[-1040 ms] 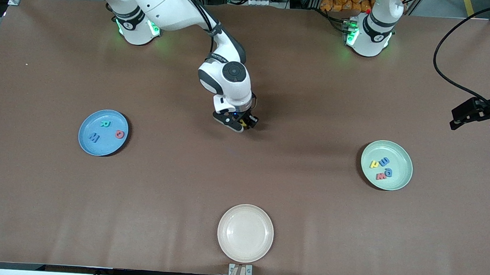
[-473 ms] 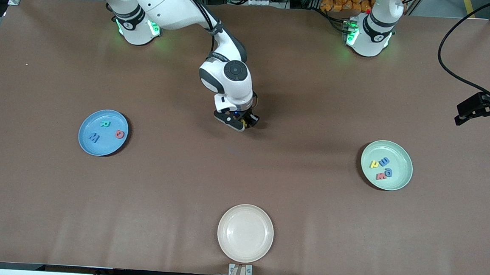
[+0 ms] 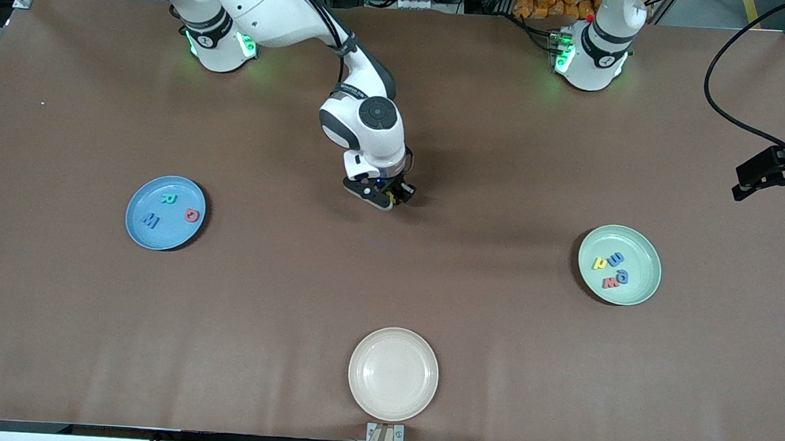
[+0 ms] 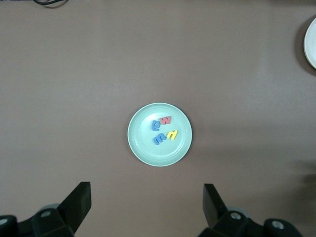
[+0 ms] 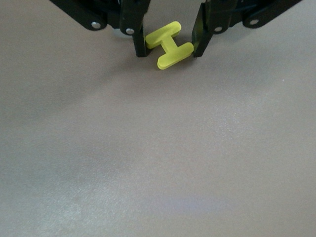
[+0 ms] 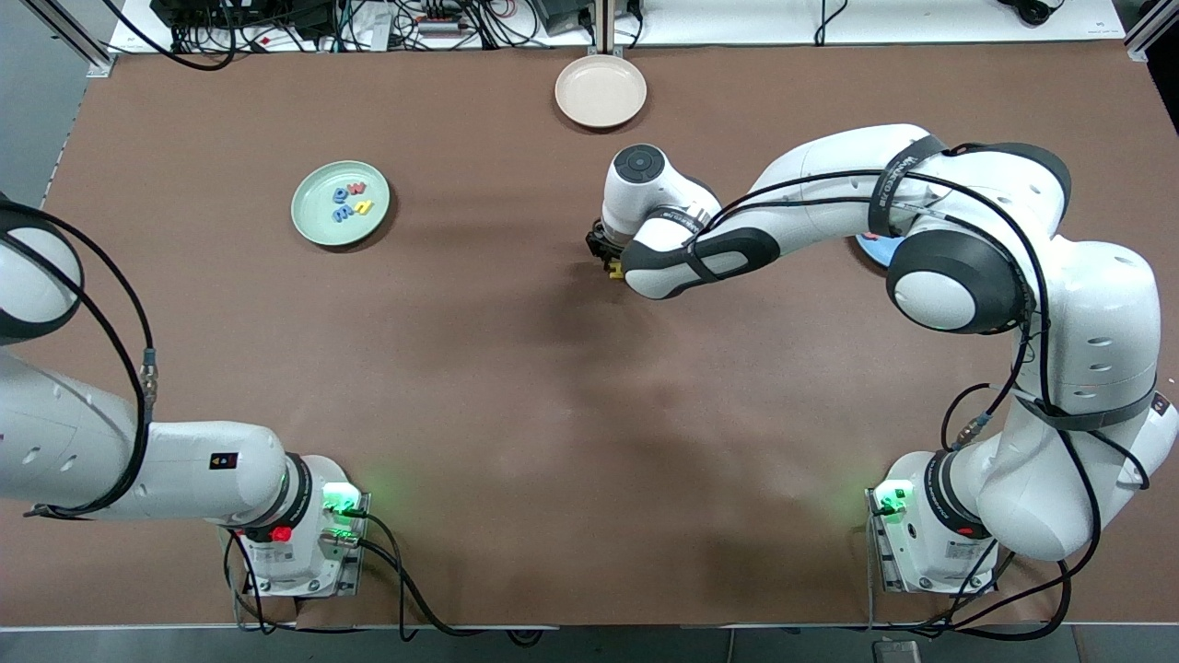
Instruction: Sort uppercase to blue plate, lowercase to green plate
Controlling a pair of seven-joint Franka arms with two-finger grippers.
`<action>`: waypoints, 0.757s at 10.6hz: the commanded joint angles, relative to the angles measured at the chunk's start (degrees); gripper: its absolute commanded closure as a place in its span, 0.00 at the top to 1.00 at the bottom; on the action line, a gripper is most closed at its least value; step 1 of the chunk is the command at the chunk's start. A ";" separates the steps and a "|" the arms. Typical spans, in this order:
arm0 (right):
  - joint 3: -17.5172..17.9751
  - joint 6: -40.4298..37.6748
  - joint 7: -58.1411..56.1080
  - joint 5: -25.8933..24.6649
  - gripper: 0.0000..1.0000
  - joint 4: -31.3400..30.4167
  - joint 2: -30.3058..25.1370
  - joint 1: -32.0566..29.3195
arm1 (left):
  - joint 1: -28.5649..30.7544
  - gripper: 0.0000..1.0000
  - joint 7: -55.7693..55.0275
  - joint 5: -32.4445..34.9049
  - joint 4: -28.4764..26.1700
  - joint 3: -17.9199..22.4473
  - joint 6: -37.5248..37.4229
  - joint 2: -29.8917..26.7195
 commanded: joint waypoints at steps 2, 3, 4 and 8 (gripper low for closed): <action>-0.18 0.16 -1.89 -0.77 0.37 0.98 0.98 0.36 | 0.07 1.00 0.06 -1.08 1.87 0.01 -1.68 0.78; -0.18 -0.02 -2.42 -0.68 0.36 0.98 0.80 0.18 | 0.07 1.00 0.15 -1.08 1.78 0.01 -1.68 0.70; -0.18 -0.45 -2.52 -0.77 0.36 1.06 0.72 0.09 | 0.07 1.00 0.15 -1.08 1.87 0.01 -1.68 0.70; -0.18 -4.41 -4.54 -0.68 0.35 2.38 0.19 -0.17 | 0.07 1.00 0.15 -1.08 1.87 0.10 -1.68 0.78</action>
